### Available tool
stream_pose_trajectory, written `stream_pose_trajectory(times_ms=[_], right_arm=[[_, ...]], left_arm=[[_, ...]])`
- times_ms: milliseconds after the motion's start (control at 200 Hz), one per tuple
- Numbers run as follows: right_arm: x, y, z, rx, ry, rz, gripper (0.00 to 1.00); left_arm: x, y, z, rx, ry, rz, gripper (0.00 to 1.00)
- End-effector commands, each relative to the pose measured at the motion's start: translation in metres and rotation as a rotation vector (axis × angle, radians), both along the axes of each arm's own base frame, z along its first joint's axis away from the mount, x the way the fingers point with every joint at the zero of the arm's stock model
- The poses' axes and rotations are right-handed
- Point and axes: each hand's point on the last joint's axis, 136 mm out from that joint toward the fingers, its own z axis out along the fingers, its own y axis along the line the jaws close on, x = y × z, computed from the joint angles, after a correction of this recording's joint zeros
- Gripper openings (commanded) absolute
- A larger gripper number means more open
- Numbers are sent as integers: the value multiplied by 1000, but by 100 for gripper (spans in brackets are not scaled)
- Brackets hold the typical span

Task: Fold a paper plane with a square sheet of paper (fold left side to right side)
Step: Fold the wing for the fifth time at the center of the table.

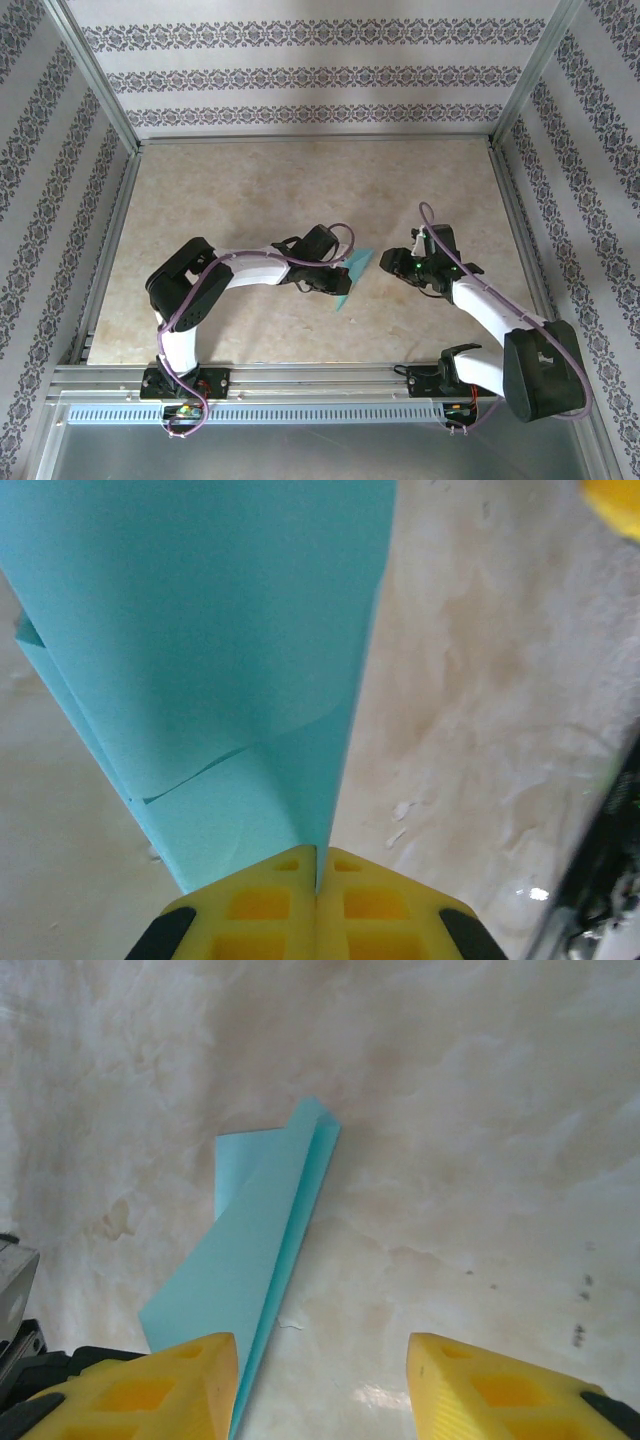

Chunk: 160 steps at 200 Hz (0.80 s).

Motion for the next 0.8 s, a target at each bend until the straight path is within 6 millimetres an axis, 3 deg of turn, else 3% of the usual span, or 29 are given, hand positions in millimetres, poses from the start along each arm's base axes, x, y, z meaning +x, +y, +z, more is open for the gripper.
stream_pose_trajectory(times_ms=[0,255,795], right_arm=[[9,15,4,55,-50,9,47],[18,34,-2,64,-65,5,47],[26,37,-21,48,-25,-54,48]], left_arm=[[11,-17,22,-164,33,44,0],[19,-17,11,-224,85,99,0],[20,-23,-1,-300,157,124,0]])
